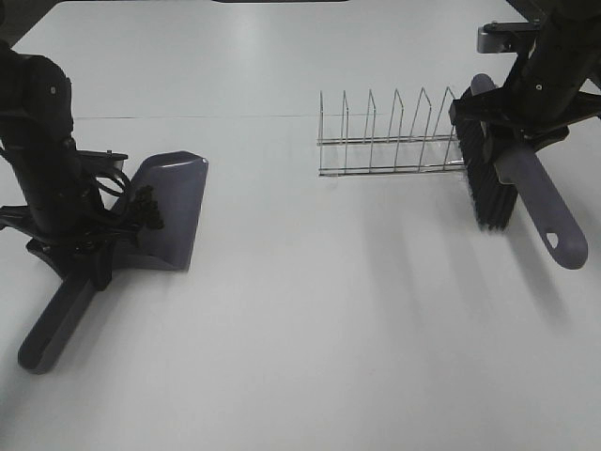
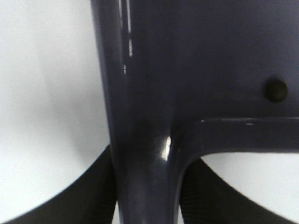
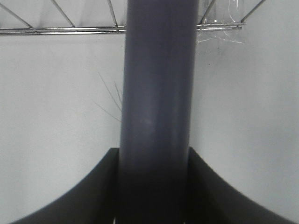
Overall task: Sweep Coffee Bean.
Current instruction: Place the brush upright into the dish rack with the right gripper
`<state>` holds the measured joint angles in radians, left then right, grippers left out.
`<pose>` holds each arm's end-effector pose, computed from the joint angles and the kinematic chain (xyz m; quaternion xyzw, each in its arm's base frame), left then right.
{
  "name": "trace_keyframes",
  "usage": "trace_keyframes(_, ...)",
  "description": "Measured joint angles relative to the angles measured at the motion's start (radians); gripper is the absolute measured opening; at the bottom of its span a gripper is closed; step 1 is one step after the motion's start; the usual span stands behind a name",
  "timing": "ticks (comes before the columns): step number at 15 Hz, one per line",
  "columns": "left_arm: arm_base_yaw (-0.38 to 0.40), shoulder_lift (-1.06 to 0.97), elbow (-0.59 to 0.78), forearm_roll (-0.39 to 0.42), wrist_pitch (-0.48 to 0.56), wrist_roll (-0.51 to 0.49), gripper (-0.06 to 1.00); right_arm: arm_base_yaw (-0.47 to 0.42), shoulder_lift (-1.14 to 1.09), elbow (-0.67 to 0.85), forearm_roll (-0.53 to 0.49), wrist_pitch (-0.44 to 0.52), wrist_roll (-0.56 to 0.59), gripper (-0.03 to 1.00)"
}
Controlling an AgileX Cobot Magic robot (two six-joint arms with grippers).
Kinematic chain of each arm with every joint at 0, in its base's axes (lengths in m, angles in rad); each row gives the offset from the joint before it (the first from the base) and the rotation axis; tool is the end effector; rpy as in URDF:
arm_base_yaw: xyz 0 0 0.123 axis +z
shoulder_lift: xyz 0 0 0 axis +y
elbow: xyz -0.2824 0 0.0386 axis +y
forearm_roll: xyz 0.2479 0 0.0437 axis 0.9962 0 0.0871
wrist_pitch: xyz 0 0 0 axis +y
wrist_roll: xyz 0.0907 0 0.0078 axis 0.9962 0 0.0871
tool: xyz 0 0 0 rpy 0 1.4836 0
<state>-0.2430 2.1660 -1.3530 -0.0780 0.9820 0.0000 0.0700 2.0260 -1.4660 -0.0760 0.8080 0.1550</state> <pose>0.3674 -0.0972 0.0952 -0.0972 -0.9924 0.0223 0.0716 0.4174 0.0242 0.1779 0.0200 0.9888 -0.0146 0.1469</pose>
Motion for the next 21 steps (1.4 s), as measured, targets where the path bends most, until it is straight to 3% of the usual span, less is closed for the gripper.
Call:
trace_keyframes(2,0.000,0.000,0.000,-0.001,0.000,0.000,0.35,0.000,0.001,0.000,0.001,0.004,-0.031,0.31)
trace_keyframes(5,0.000,0.000,0.000,-0.002,0.000,0.000,0.35,0.000,0.031,0.000,0.029,0.090,-0.099,0.31)
trace_keyframes(9,0.000,0.000,0.000,-0.002,0.000,0.000,0.35,0.000,0.042,-0.034,0.076,0.102,-0.138,0.31)
trace_keyframes(13,0.000,0.000,0.000,-0.003,0.001,0.000,0.35,-0.004,0.148,-0.291,0.076,0.176,-0.146,0.31)
trace_keyframes(17,0.000,0.000,0.000,-0.003,0.002,0.000,0.35,-0.007,0.280,-0.440,0.076,0.280,-0.148,0.31)
trace_keyframes(21,0.000,0.000,0.000,-0.003,0.002,0.000,0.35,-0.008,0.318,-0.543,0.076,0.301,-0.162,0.31)
